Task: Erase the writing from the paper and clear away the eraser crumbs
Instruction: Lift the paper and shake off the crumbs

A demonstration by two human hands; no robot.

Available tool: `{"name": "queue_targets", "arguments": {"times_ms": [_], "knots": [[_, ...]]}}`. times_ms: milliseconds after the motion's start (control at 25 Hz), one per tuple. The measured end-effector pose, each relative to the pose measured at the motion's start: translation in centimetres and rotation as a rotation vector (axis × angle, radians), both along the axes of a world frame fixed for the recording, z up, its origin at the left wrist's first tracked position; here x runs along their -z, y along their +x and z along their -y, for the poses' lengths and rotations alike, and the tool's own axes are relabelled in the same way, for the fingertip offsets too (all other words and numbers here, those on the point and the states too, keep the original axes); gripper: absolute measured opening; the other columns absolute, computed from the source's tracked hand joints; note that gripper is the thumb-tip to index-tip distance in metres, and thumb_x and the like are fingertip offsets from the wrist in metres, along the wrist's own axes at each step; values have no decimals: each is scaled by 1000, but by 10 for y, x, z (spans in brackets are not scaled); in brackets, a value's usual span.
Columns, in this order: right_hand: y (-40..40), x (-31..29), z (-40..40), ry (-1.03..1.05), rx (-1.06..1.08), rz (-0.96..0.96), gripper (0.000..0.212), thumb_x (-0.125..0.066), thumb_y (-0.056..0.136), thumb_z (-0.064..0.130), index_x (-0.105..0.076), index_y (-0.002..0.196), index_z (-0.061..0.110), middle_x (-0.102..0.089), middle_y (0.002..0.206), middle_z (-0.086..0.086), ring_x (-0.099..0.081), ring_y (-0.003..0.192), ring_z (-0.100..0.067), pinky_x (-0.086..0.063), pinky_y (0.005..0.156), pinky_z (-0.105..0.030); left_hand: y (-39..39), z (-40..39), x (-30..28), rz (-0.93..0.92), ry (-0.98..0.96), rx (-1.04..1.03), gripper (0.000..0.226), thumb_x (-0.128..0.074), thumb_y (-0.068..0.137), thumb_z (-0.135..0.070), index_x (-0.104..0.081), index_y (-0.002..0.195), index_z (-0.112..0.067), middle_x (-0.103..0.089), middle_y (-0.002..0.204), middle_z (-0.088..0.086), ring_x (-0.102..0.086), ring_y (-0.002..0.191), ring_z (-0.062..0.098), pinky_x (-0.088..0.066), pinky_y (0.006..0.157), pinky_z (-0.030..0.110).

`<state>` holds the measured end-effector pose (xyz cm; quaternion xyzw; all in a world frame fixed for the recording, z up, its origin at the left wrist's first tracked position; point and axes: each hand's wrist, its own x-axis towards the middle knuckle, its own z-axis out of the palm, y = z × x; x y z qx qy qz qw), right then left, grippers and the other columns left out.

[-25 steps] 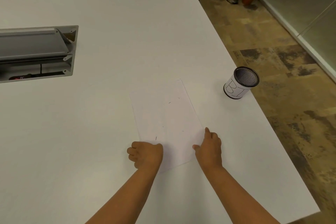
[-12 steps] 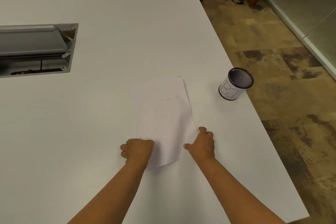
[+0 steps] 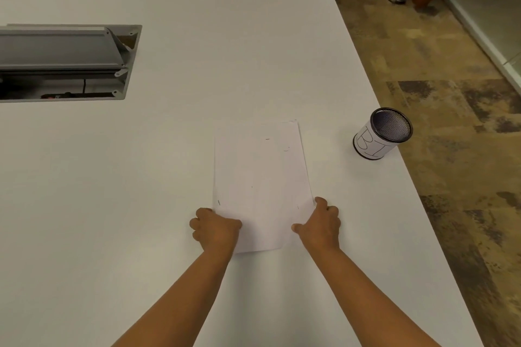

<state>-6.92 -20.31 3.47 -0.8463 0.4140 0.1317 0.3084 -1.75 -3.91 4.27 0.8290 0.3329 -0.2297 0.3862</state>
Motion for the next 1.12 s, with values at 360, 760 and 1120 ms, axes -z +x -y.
{"name": "queue_targets", "arguments": {"times_ms": [360, 760, 1120], "knots": [[-1, 1, 3, 26, -10, 8, 83, -78, 69, 12, -27, 136, 10, -35, 131, -16, -39, 117, -32, -42, 92, -38, -5, -18, 2, 70, -257, 23, 18, -68, 75, -7, -57, 89, -4, -62, 93, 11, -56, 85, 31, -46, 72, 35], [-28, -3, 24, 234, 6, 172, 65, -64, 78, -1, -34, 134, 13, -49, 130, -10, -49, 116, -25, -41, 97, -33, -24, -4, -6, 71, -444, 357, 37, -42, 95, -12, -45, 131, -16, -56, 118, -1, -52, 98, 18, -42, 85, 28], [-93, -13, 73, 311, 195, 157, 57, -56, 87, 5, -33, 137, 19, -50, 129, -10, -49, 111, -23, -41, 92, -33, -72, 47, -53, 126, -529, 518, 40, -40, 91, -4, -46, 124, -26, -55, 101, -24, -55, 90, -2, -42, 76, 12]]}}
